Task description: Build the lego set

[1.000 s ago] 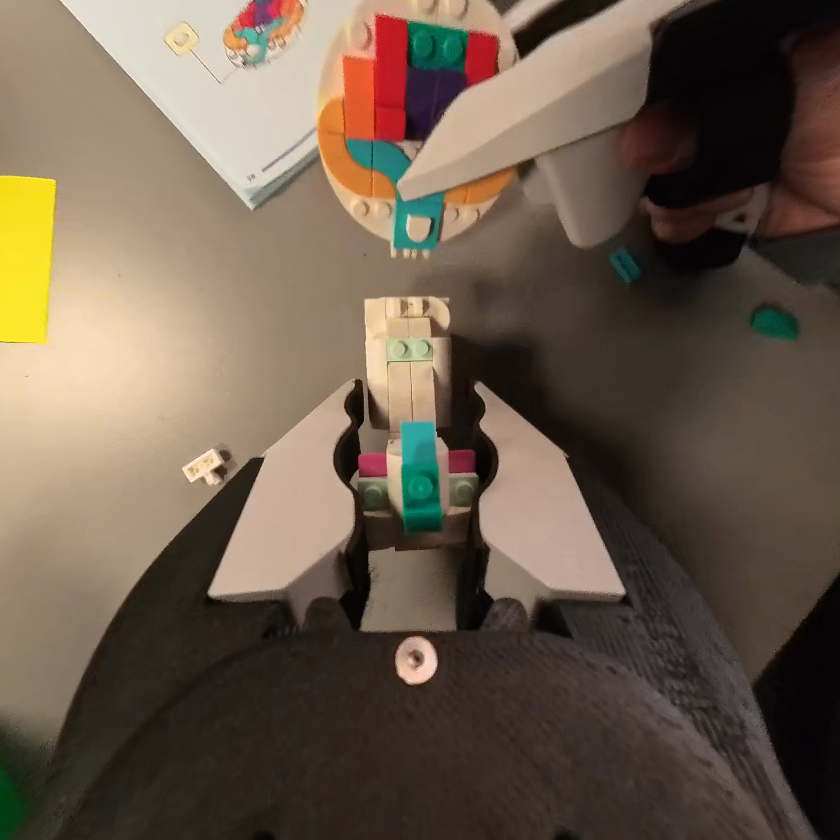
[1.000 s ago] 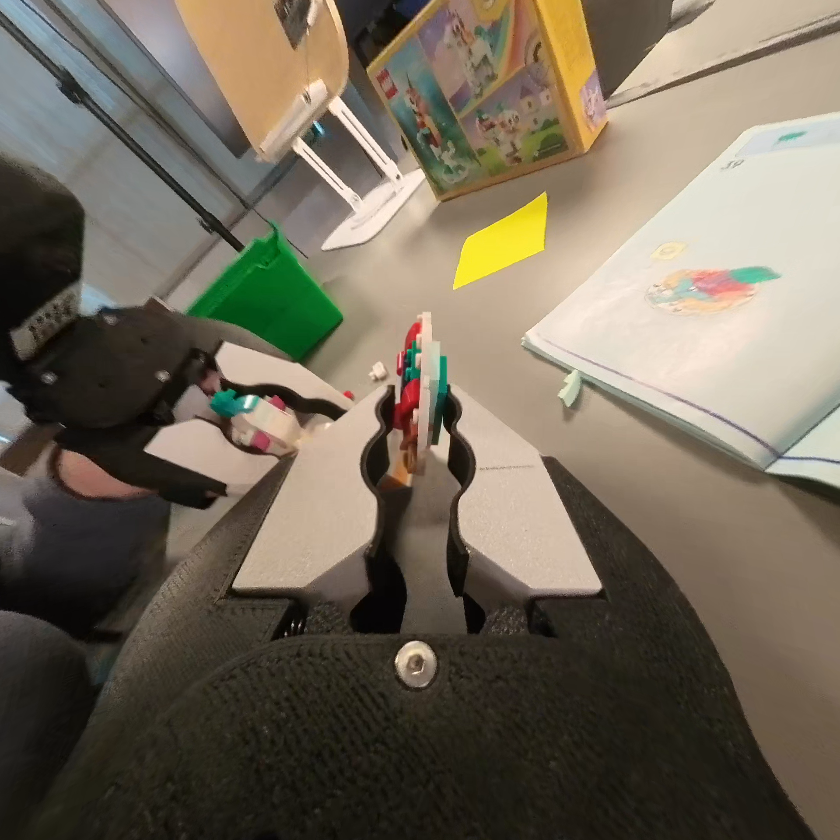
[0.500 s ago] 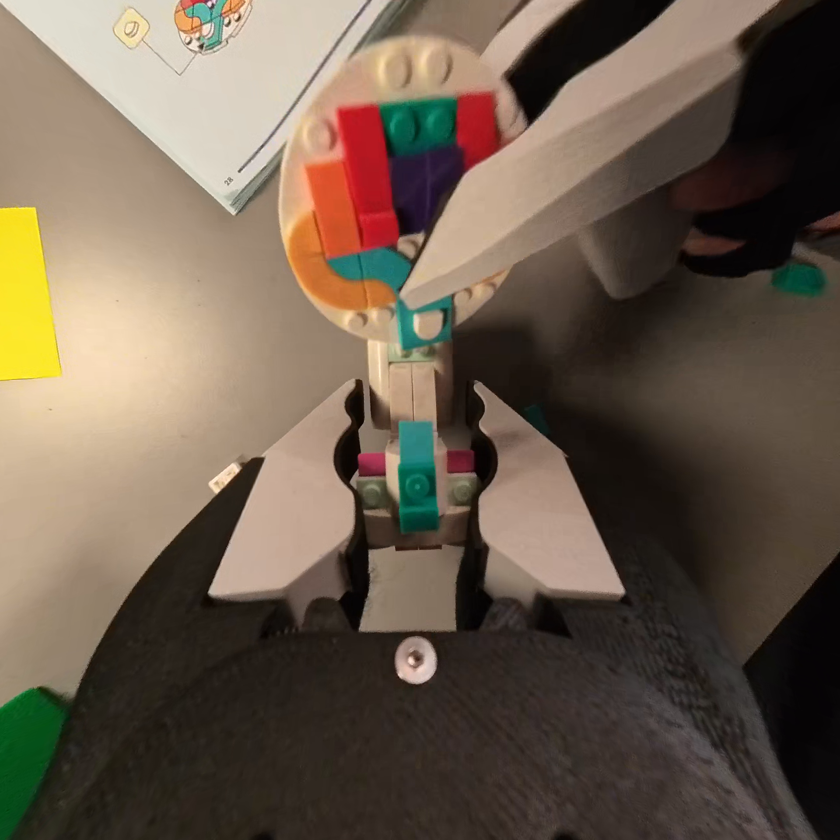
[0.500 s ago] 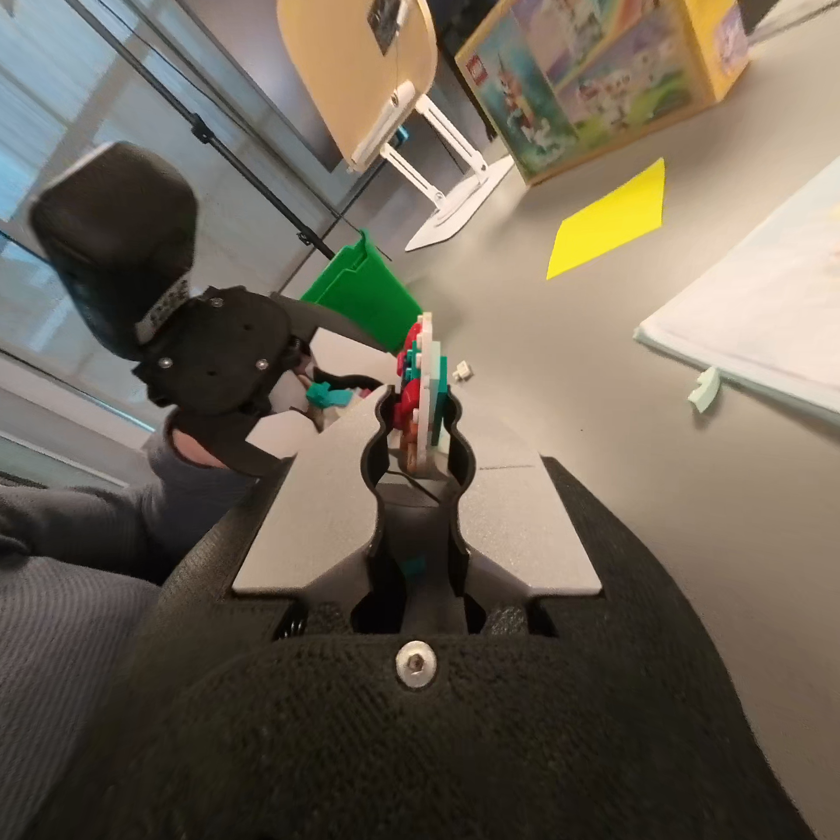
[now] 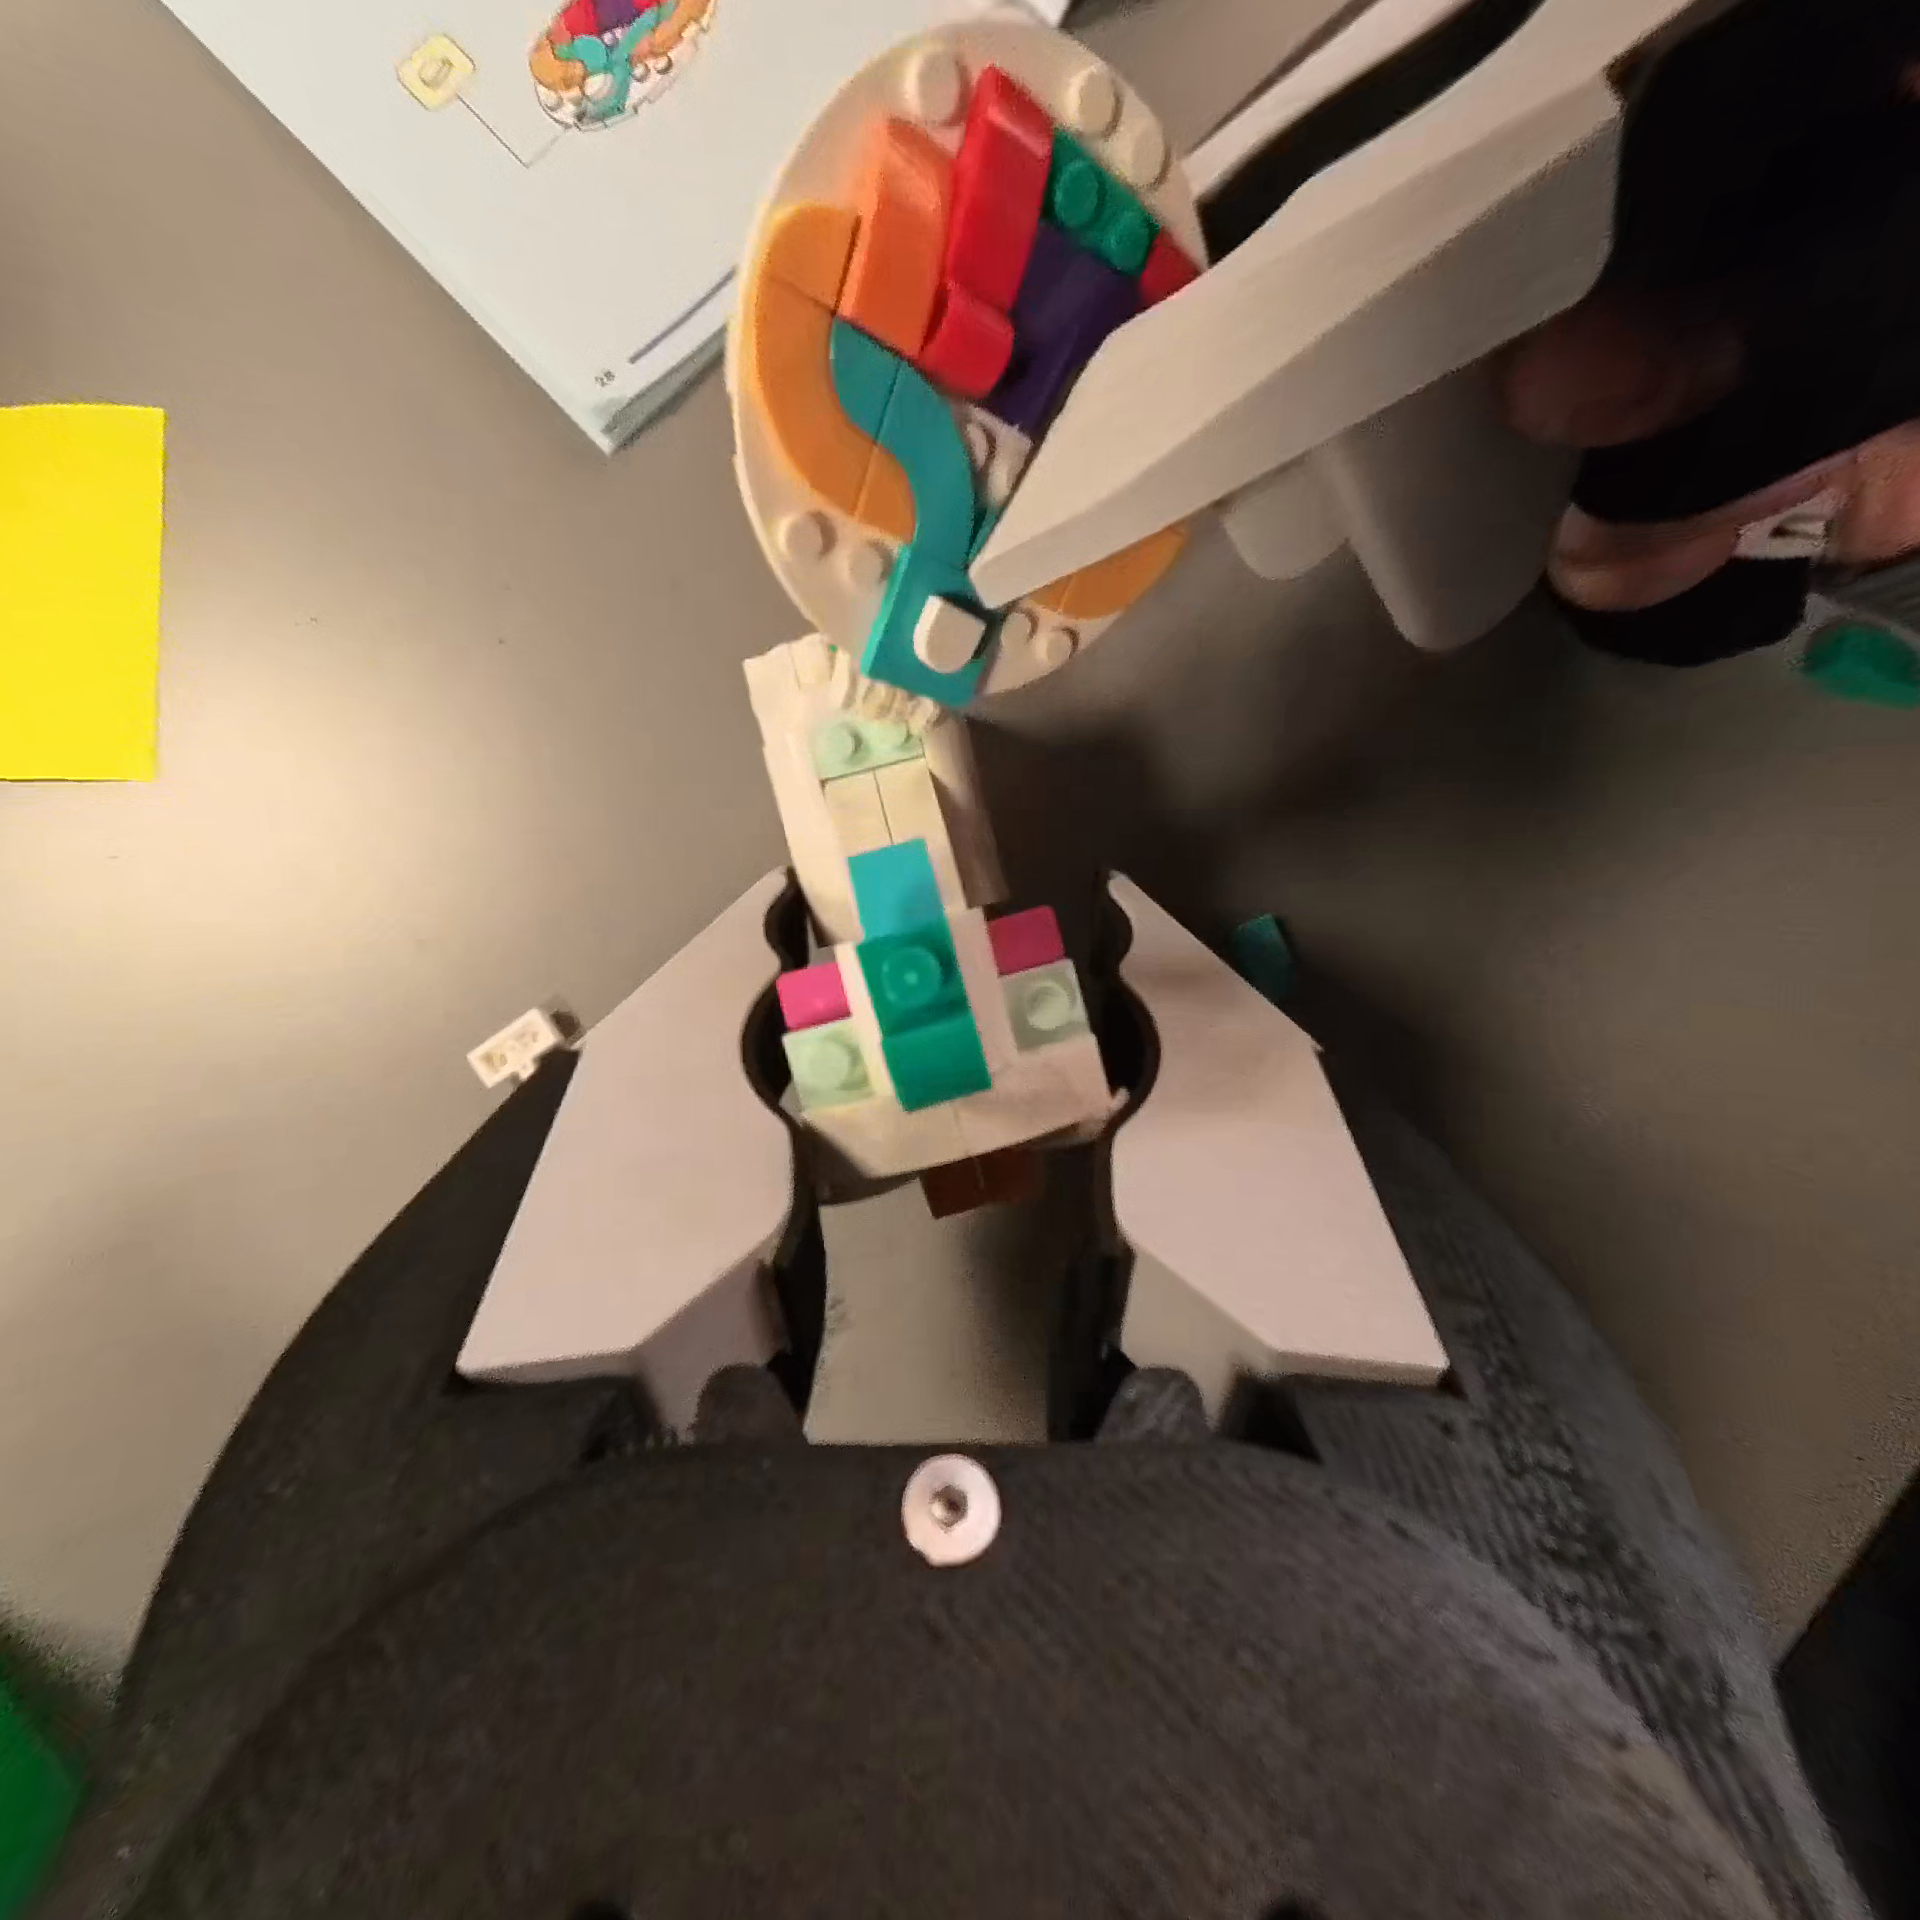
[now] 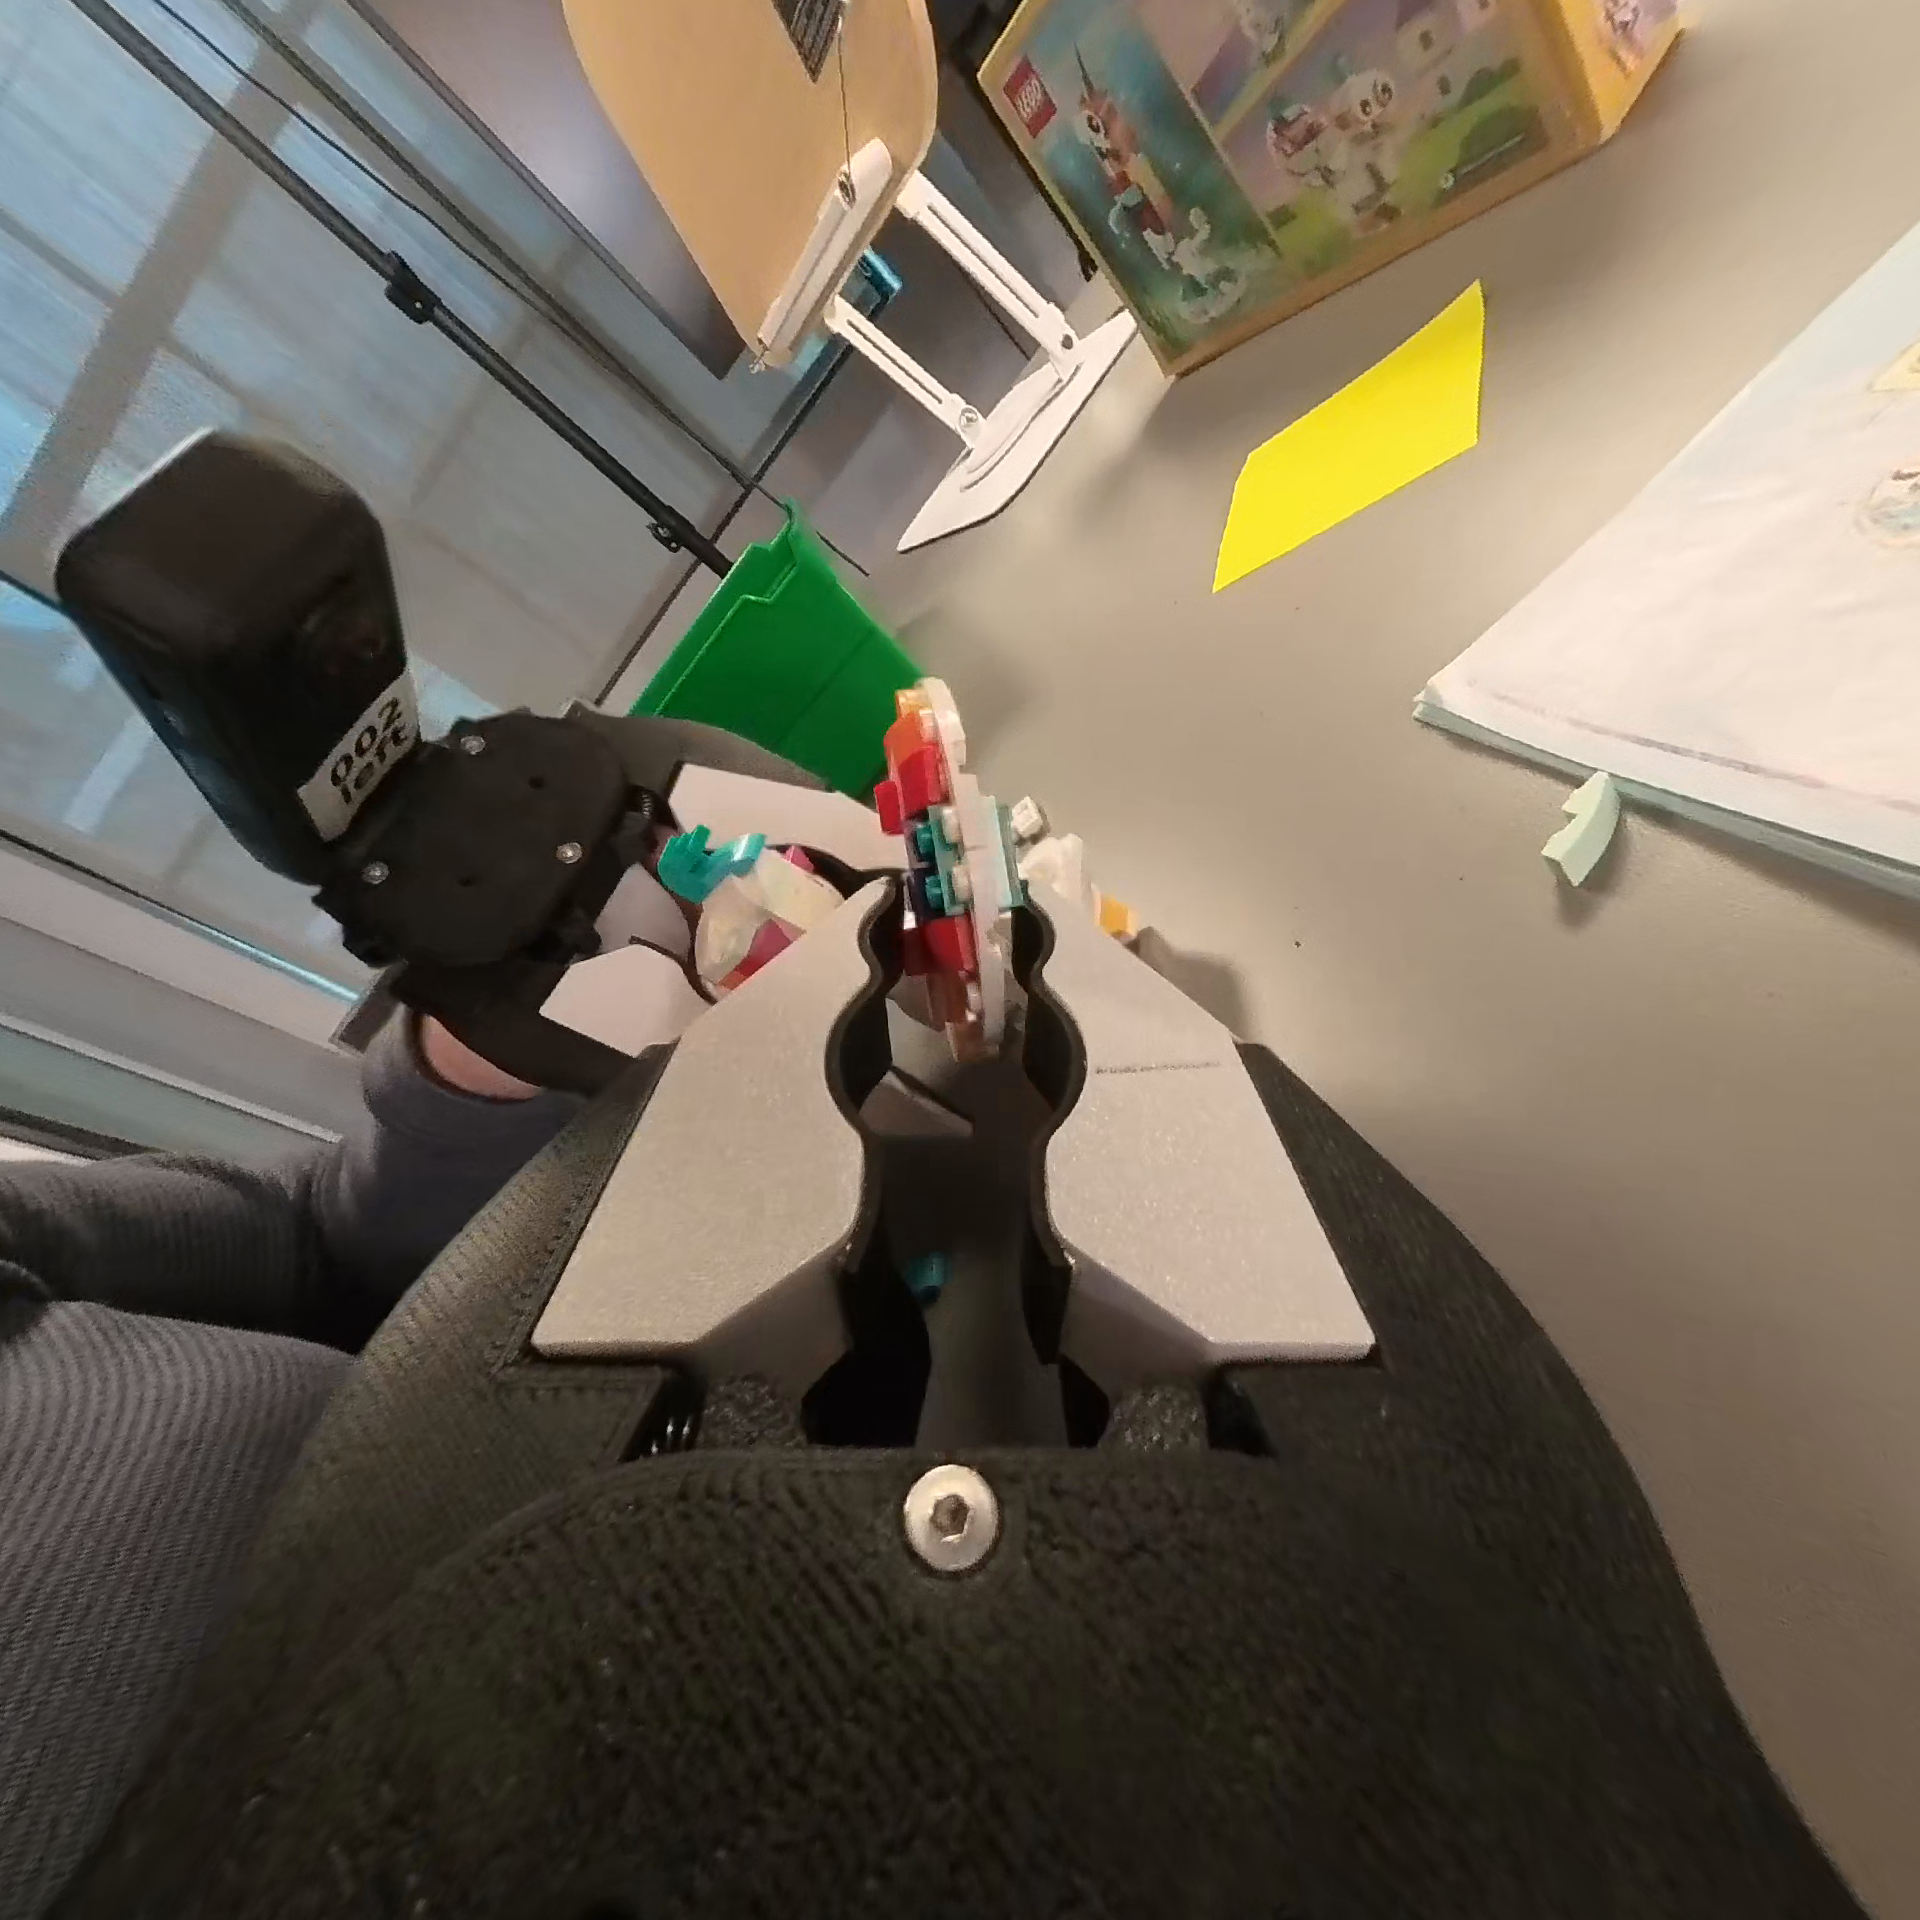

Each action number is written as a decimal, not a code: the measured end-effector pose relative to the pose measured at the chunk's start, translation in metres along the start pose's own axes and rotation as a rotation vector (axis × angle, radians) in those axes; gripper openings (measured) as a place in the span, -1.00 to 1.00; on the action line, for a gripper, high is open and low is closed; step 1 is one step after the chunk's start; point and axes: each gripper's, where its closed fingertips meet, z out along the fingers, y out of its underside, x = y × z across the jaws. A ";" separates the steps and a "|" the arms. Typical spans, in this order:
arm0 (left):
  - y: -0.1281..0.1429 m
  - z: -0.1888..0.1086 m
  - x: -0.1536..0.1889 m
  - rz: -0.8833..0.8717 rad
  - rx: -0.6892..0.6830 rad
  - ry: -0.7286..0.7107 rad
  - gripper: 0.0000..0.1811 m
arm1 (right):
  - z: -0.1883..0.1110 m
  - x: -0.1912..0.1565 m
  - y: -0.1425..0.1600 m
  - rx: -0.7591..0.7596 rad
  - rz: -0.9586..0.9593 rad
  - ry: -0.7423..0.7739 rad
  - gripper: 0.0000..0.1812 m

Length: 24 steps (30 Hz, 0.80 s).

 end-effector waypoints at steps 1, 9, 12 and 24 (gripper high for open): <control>-0.001 -0.001 -0.002 -0.002 0.017 -0.015 -0.42 | 0.000 0.000 0.000 0.000 0.001 0.000 -0.79; -0.011 -0.007 -0.015 -0.055 0.156 -0.084 -0.45 | -0.012 0.005 -0.014 0.043 0.008 0.009 -0.80; -0.012 -0.008 -0.017 -0.053 0.185 -0.094 -0.46 | -0.017 0.009 -0.020 0.062 0.009 0.025 -0.80; -0.020 -0.005 -0.016 -0.036 0.231 -0.097 -0.49 | -0.024 0.014 -0.023 0.067 -0.012 0.051 -0.80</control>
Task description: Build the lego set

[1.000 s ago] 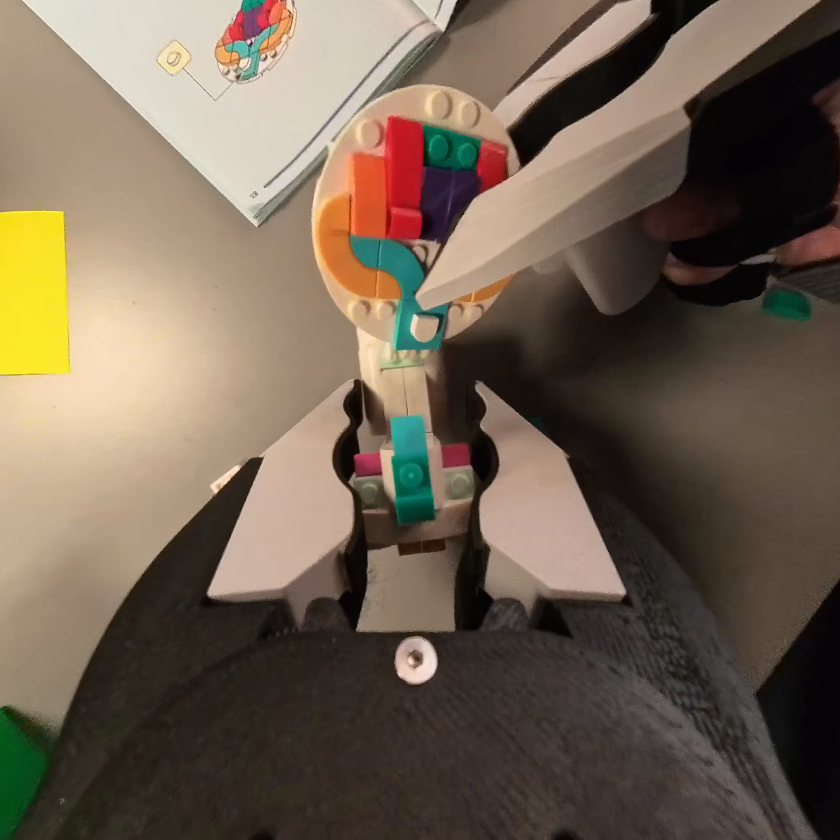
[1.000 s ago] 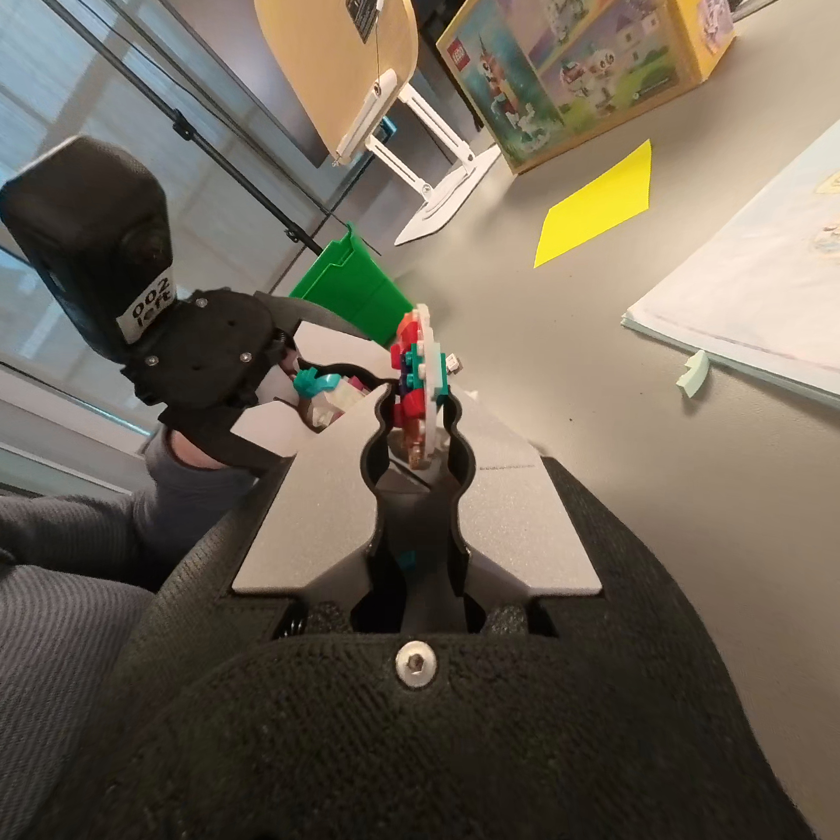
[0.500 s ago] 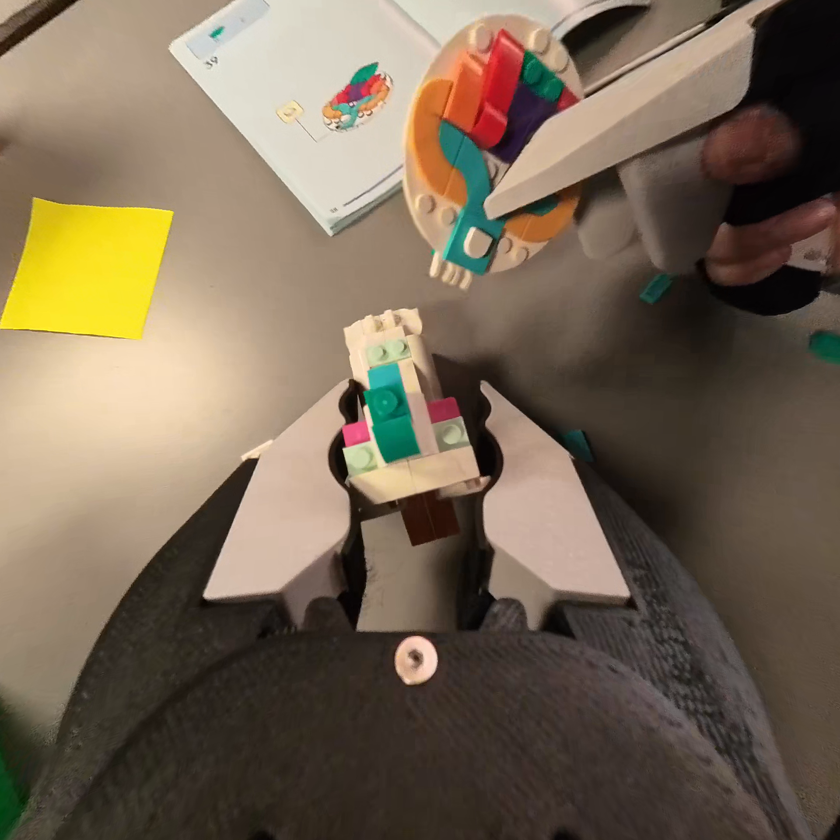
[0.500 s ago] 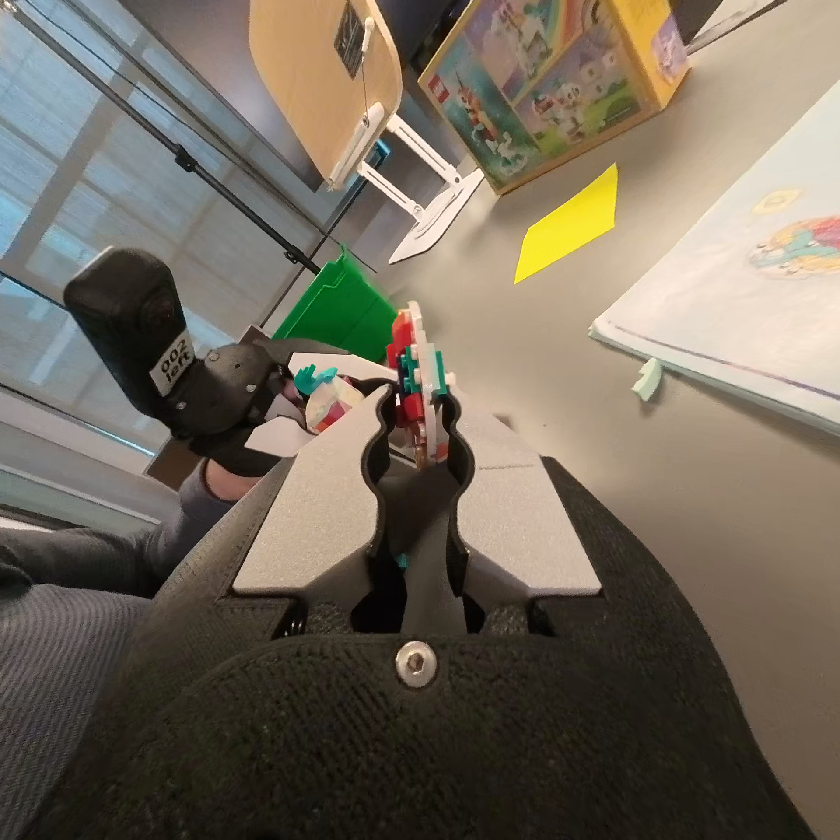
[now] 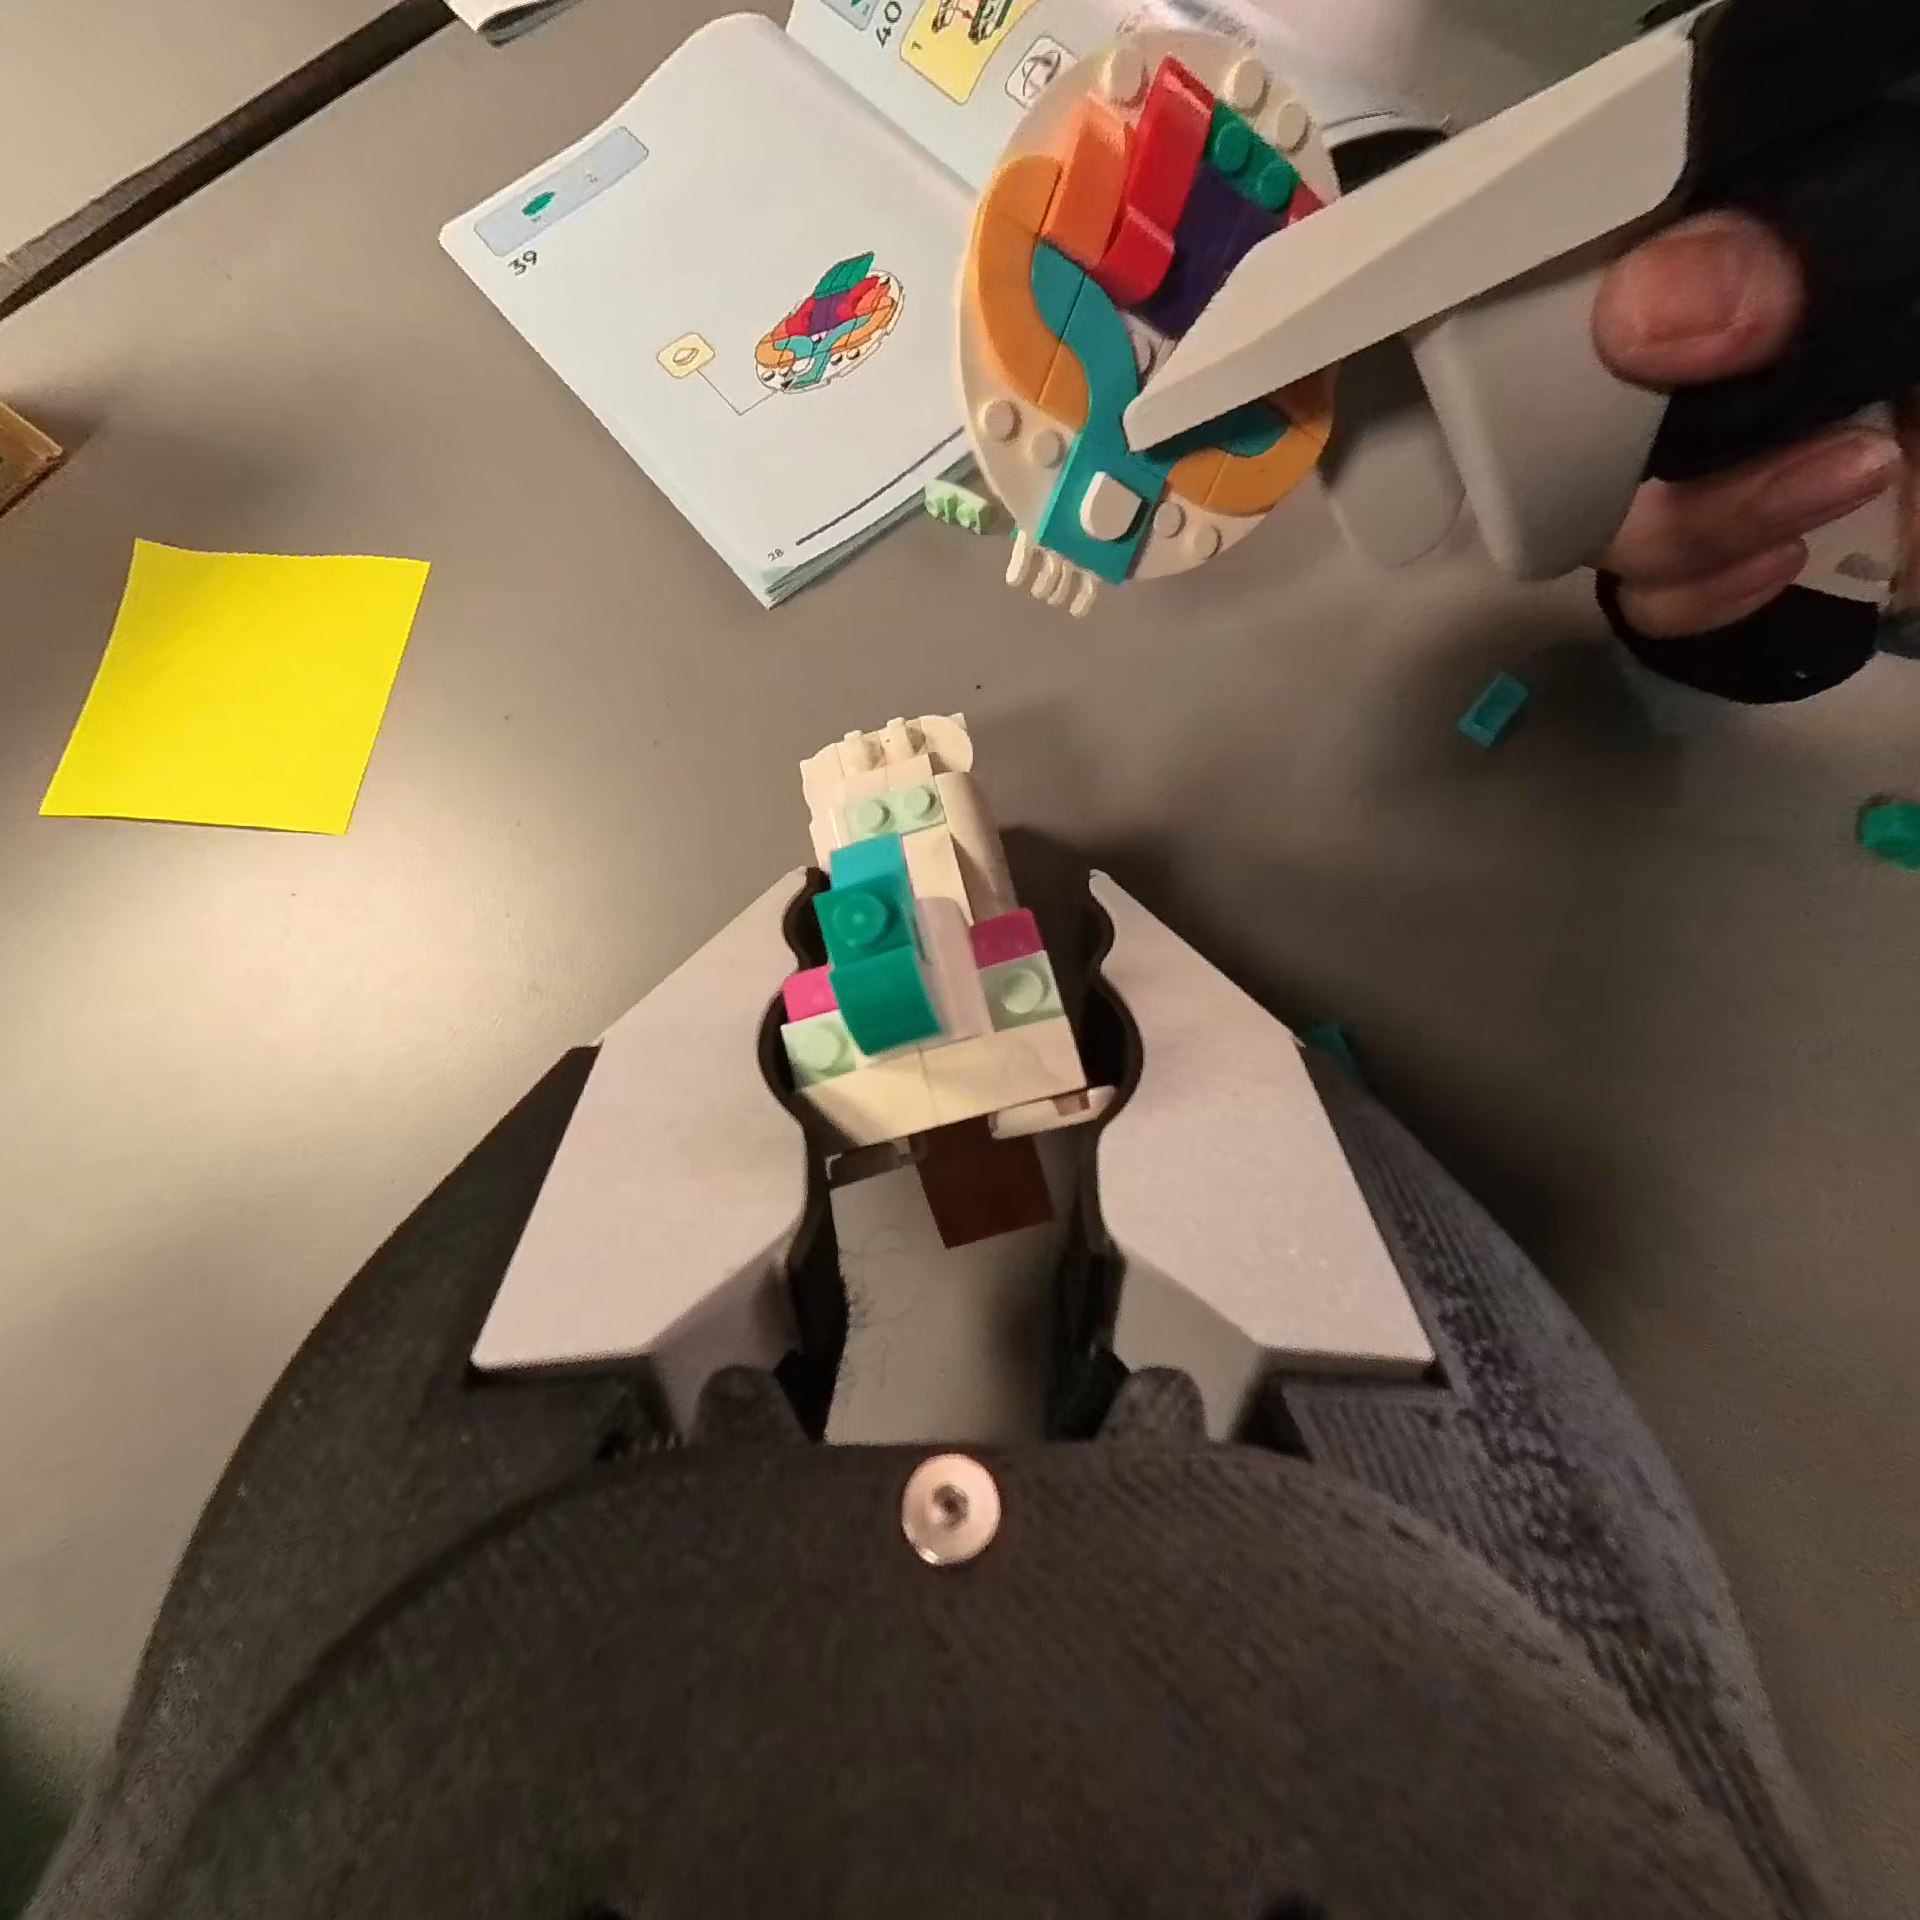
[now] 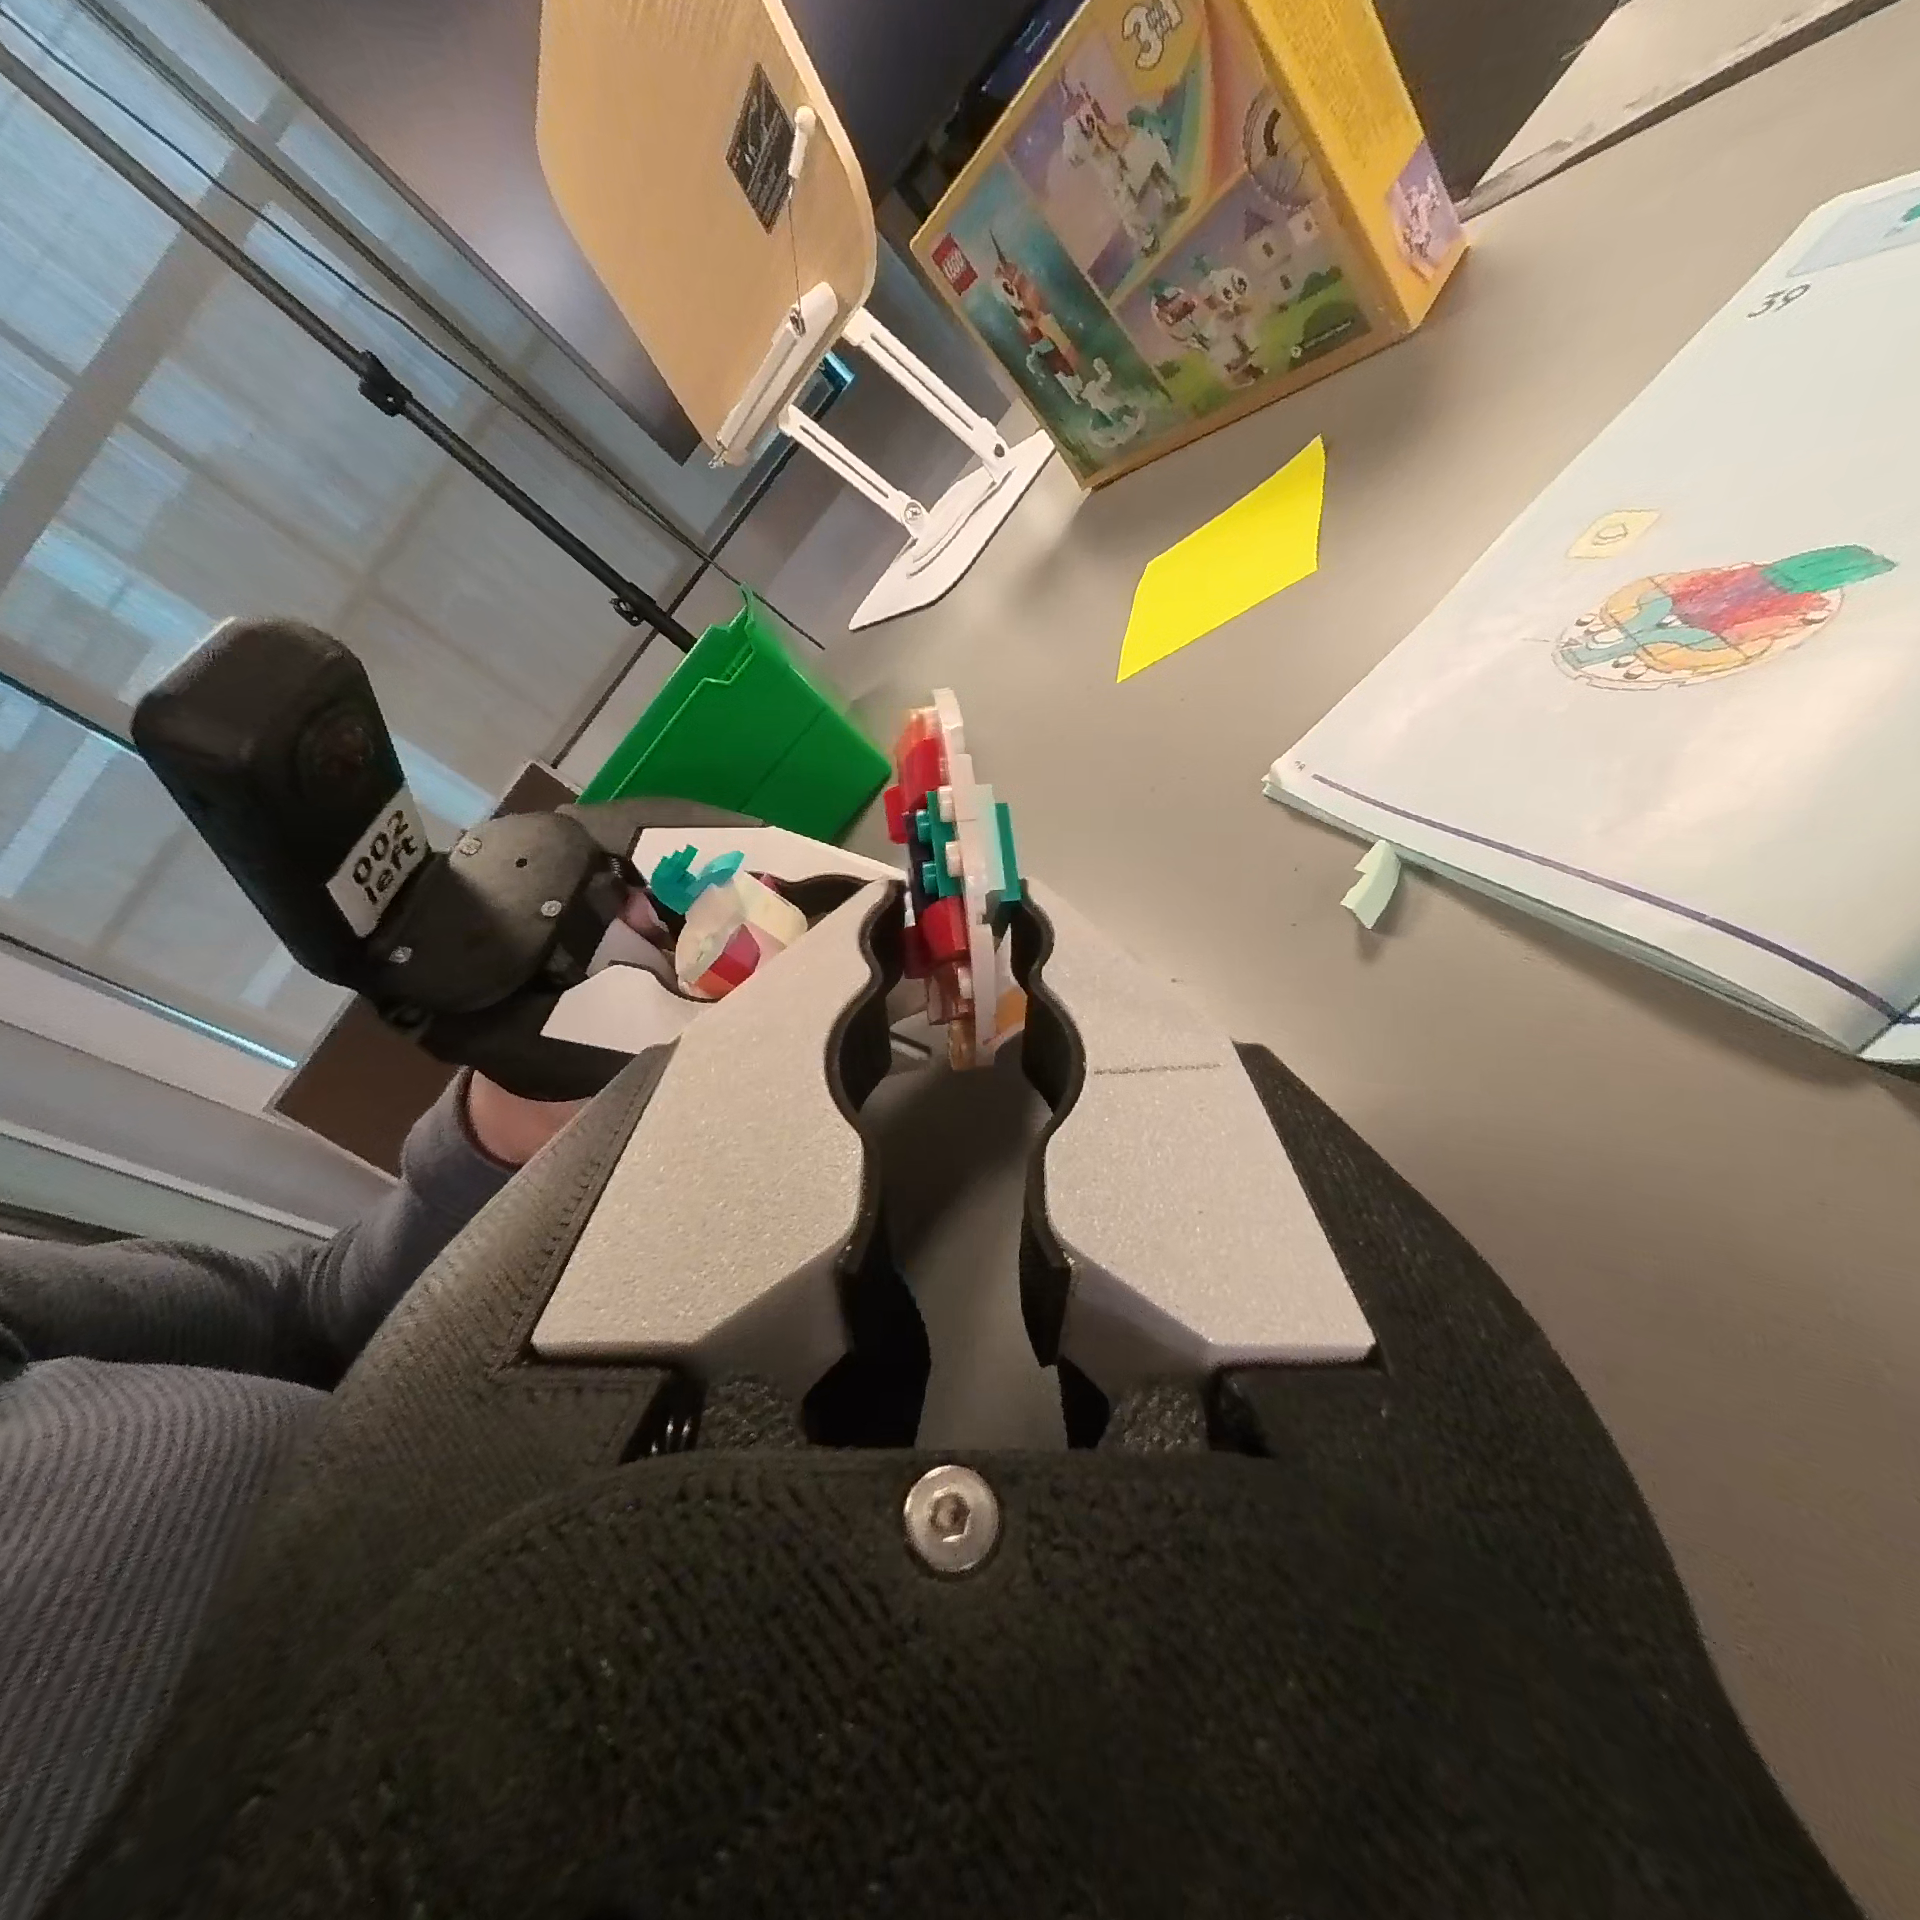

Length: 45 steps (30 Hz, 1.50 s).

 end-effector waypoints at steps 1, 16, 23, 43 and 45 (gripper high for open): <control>0.000 0.000 0.000 0.004 0.001 0.000 -0.49 | -0.001 0.001 -0.001 -0.002 -0.005 0.006 -0.80; -0.006 -0.035 0.000 0.090 0.150 -0.070 -0.49 | -0.009 0.024 0.036 -0.326 0.009 0.063 -0.80; -0.006 -0.039 -0.004 0.063 0.192 -0.090 -0.49 | -0.011 0.018 0.023 -0.270 -0.066 0.063 -0.80; -0.012 -0.055 -0.008 -0.150 0.322 0.082 -0.50 | -0.010 0.014 0.022 -0.258 -0.104 0.042 -0.80; -0.020 -0.053 -0.011 -0.129 0.356 0.057 -0.50 | -0.008 0.005 0.019 -0.230 -0.114 -0.009 -0.80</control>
